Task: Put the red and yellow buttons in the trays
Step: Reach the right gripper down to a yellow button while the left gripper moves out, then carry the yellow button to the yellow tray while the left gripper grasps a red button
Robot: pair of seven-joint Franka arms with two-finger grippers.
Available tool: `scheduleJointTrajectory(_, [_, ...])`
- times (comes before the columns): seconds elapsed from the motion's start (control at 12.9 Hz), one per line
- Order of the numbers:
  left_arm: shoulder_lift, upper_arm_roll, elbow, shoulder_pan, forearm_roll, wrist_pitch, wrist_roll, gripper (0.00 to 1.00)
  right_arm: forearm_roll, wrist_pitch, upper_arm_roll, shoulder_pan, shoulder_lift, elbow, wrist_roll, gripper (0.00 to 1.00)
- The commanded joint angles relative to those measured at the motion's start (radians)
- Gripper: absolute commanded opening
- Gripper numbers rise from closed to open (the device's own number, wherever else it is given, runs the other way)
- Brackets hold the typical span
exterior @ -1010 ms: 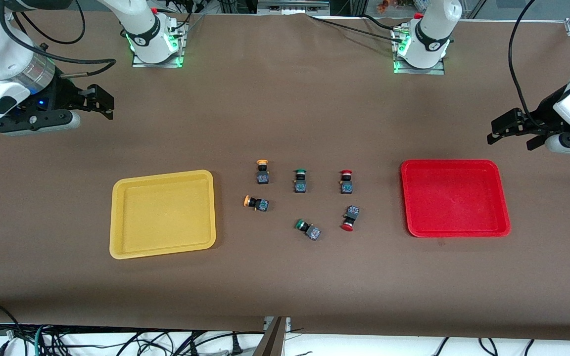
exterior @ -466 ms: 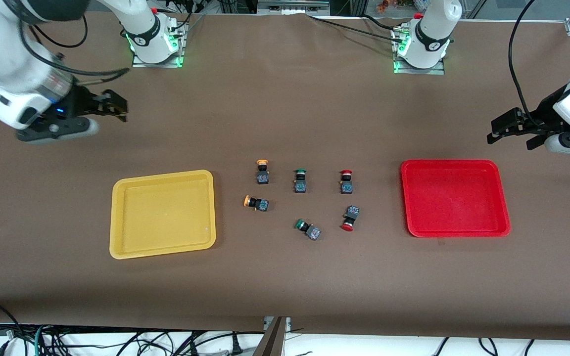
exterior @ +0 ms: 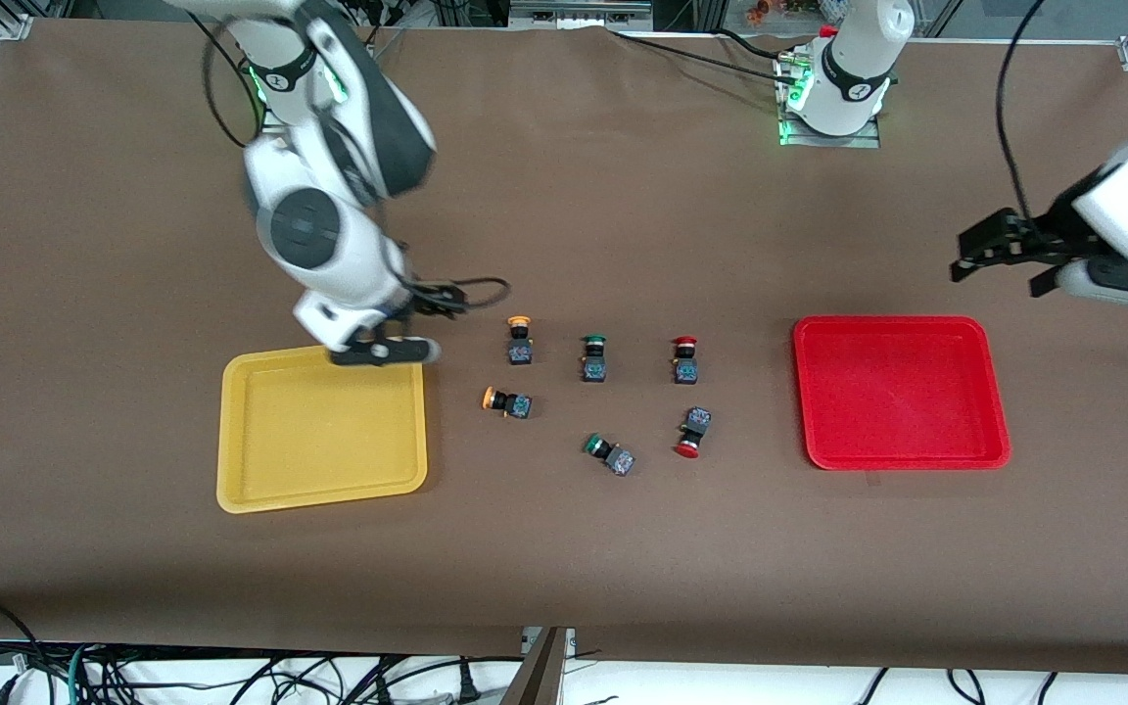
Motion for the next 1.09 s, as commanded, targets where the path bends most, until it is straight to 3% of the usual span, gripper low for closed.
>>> scheduleJointTrajectory(0.0, [0.131,-0.004,0.066,-0.024,-0.024,-0.017,0.023,1.0,0.015,0.151,-0.008,0.062,0.128,0.027,0.091,1.0])
scheduleJointTrajectory(0.23, [0.299,-0.005,0.091,-0.065,-0.024,0.053,0.023,1.0,0.015,0.287,-0.008,0.118,0.189,-0.011,0.17,1.0])
scheduleJointTrajectory(0.47, [0.442,-0.004,0.072,-0.163,-0.024,0.291,0.006,1.0,0.015,0.36,-0.009,0.147,0.225,-0.027,0.197,0.98])
scheduleJointTrajectory(0.54, [0.482,-0.004,0.074,-0.194,-0.013,0.362,0.006,1.0,0.015,0.374,-0.008,0.148,0.234,-0.028,0.197,0.9])
scheduleJointTrajectory(0.62, [0.523,-0.004,0.074,-0.211,-0.013,0.459,0.01,1.0,0.015,0.371,-0.008,0.148,0.234,-0.03,0.197,0.7])
scheduleJointTrajectory(0.78, [0.609,-0.004,0.072,-0.261,-0.015,0.659,0.017,1.0,0.015,0.364,-0.009,0.145,0.228,-0.03,0.184,0.18])
scheduleJointTrajectory(0.85, [0.637,-0.002,0.048,-0.308,-0.015,0.734,0.001,1.0,0.015,0.362,-0.009,0.145,0.225,-0.03,0.186,0.02])
scheduleJointTrajectory(1.01, [0.668,0.005,-0.032,-0.35,-0.012,0.889,-0.069,1.0,0.015,0.284,-0.02,0.142,0.19,-0.019,0.171,0.0])
